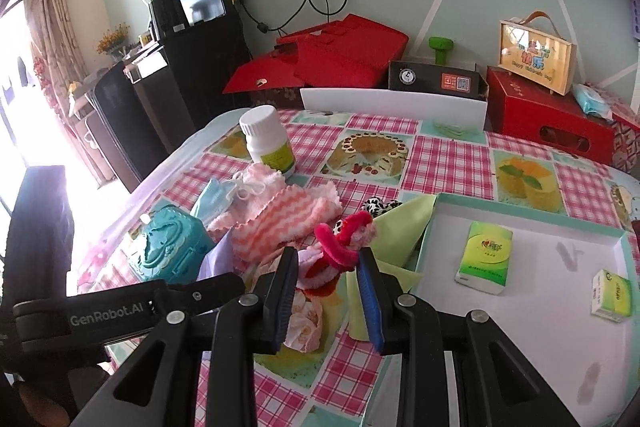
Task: Organize soft objects
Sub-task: 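Carry the lavender packet and red bow over the tray with both tools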
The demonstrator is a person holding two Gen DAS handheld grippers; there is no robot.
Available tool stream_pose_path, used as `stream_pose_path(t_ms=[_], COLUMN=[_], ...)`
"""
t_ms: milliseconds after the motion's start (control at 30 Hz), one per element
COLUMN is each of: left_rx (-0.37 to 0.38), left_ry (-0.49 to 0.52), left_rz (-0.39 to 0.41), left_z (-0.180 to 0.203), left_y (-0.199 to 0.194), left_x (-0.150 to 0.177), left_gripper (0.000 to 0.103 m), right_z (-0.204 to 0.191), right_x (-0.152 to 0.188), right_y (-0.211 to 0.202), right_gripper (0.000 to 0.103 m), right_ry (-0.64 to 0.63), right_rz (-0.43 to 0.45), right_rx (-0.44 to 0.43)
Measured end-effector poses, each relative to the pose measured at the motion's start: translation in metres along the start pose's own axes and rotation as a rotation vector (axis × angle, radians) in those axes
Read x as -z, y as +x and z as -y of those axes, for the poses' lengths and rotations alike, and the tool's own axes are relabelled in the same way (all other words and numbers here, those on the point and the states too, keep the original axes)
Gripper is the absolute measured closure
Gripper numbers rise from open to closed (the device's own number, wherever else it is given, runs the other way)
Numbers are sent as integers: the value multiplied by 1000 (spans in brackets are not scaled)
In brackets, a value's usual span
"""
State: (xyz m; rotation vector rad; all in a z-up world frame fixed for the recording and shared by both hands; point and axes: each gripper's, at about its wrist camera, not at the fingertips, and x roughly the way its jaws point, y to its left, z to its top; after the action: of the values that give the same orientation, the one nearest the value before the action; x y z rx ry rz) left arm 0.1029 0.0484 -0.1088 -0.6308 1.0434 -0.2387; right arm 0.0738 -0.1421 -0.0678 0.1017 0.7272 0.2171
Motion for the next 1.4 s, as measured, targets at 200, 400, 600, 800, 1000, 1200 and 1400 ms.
stream_pose_path(t_ms=[200, 400, 600, 800, 1000, 1200, 1400], left_rx=[-10, -8, -4, 8, 0, -16, -42], left_ry=[45, 150, 289, 410, 514, 607, 653], left_rz=[4, 33, 52, 38, -23, -84, -130], left_z=[17, 58, 113, 160, 198, 225, 233], left_y=[1, -8, -9, 4, 39, 70, 98], left_x=[-2, -6, -12, -6, 12, 39, 57], left_gripper=[57, 57, 57, 57, 57, 57, 57], right_z=[10, 38, 74, 117, 160, 198, 220], right_x=[-4, -12, -19, -17, -9, 5, 16], right_y=[-10, -31, -56, -77, -97, -113, -111], right_gripper=[71, 71, 71, 71, 71, 71, 71], right_ry=[22, 72, 146, 234, 323, 430, 498], right_rz=[32, 93, 154, 183, 197, 187, 120], right_rx=[9, 58, 127, 228, 350, 446, 477])
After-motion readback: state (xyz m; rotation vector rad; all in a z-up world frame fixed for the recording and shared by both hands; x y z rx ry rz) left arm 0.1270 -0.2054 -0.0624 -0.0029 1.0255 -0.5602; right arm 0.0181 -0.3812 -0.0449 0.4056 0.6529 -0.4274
